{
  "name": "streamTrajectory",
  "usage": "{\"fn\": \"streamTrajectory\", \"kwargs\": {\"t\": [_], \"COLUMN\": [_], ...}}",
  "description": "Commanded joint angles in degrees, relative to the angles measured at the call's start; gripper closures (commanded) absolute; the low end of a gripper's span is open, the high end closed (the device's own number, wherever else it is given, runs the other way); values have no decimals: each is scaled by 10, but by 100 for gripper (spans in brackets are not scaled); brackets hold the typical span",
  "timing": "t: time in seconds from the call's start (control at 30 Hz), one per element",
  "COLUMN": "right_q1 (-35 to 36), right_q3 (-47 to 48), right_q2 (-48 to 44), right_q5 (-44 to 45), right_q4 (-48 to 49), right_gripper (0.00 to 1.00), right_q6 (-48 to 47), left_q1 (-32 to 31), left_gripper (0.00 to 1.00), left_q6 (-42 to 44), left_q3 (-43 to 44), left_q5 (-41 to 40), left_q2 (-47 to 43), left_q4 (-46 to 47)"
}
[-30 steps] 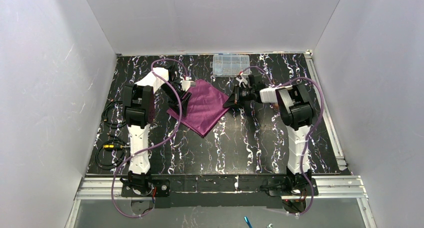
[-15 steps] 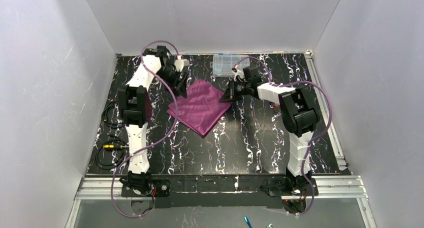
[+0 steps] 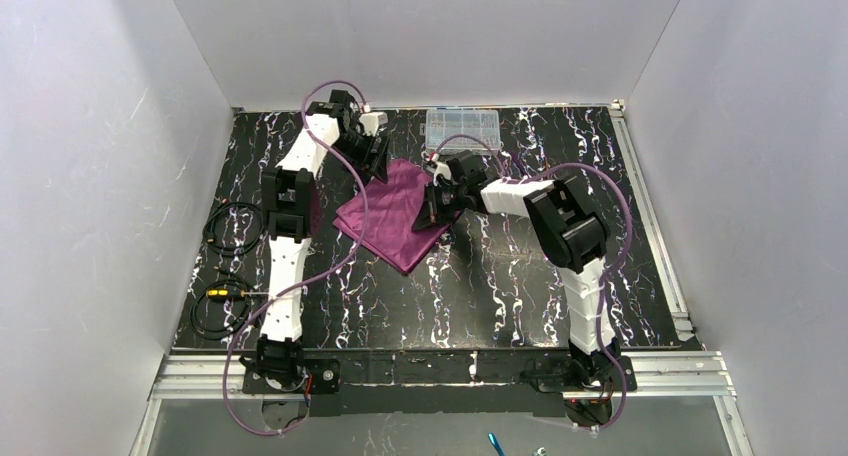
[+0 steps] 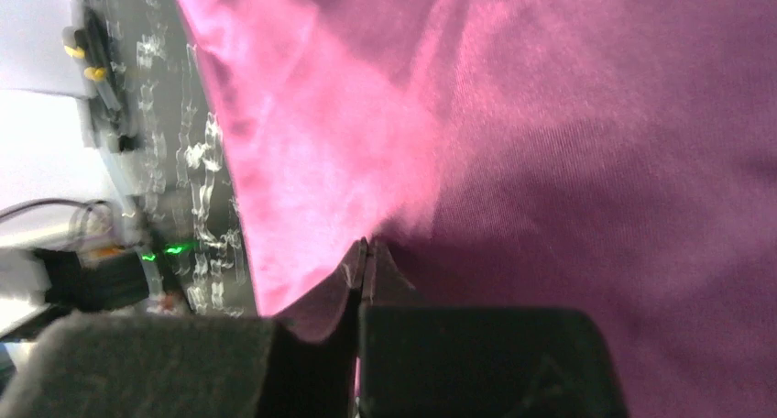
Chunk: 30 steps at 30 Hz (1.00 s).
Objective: Fold the napkin into a case and place the utensils inside
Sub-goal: Smooth out the square-folded napkin at the center of the board.
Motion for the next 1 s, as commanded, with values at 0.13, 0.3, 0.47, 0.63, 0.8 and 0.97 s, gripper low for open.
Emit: {"fn": "streamTrajectory", "kwargs": {"t": [0.13,0.3,0.47,0.63,0.8,0.97], "right_q1": [24,29,27,15,-13,-30], "right_q3": [25,-16,-24,-14,-14,-48], "right_q2": [44,26,19,5,-45,-87], "right_q5": [-11,-26,-21,-38,-74,-57], "right_q4": [-83,-122,-143,-104,-57,-64], "right_gripper": [99,99,99,99,95,92], "right_q6": [-53,-103,-126,-91,-33,-8], "left_q1": [-15,-18,-25,-38,-48,-52], "left_gripper": [23,23,26,37,41,48], "left_q6": [-40,-43,-39,-11,17,18], "left_q3": [-16,-13,-34,-52,-51,-36], "left_q5": [-8,-6,31,83,100,77], "left_q2": [-31,-17,-17,-20,-19,-7], "left_q4": [79,86,86,86,87,95]}}
